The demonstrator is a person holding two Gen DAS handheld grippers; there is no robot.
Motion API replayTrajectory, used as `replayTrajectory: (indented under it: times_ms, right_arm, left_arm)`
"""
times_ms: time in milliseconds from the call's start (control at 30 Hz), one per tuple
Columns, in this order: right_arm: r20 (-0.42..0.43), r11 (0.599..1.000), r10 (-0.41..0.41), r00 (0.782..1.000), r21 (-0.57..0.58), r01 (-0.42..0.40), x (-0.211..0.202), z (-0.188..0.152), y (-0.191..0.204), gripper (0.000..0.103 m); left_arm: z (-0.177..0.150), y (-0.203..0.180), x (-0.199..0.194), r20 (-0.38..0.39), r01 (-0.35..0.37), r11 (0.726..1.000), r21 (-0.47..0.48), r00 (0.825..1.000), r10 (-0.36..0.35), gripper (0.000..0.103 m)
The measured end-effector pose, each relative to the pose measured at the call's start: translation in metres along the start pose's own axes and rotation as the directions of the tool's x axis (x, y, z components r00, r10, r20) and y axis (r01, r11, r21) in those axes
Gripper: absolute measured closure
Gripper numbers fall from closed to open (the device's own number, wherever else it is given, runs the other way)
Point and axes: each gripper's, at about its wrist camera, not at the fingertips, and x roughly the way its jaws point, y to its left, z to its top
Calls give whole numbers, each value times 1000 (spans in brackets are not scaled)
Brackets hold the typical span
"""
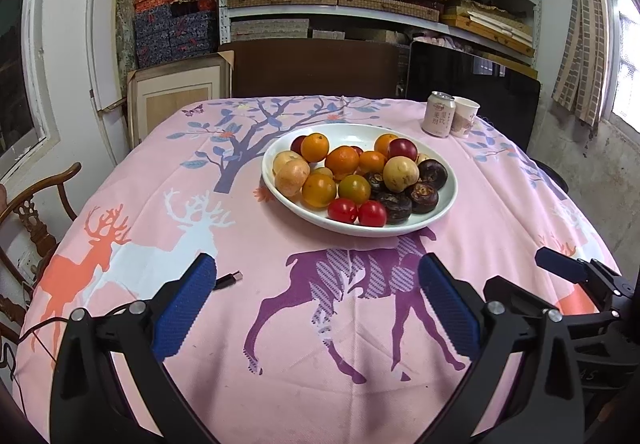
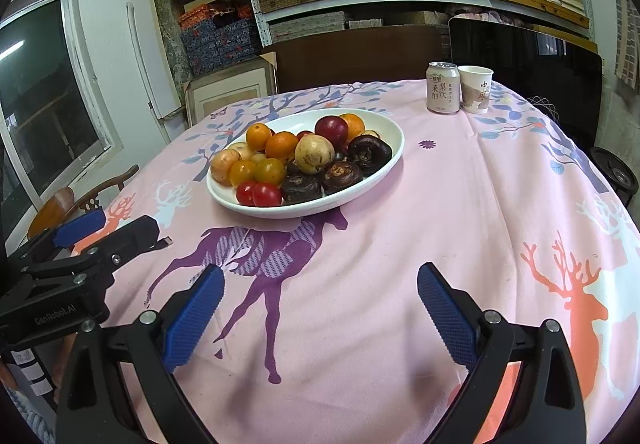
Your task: Organize fruits
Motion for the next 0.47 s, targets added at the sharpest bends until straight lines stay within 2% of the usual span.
replayTrajectory:
  times_ms: [100,467]
  right_arm:
    - [1,1000,3,1000,2,-3,0,0,0,5]
    - [1,1000,1,1000,3,-1,0,0,1,5]
  left_arm:
    - [-1,-1,-3,20,-9,1000,2,1000,9,4]
    - [0,-1,-2,17,-9,1000,16,1000,9,4]
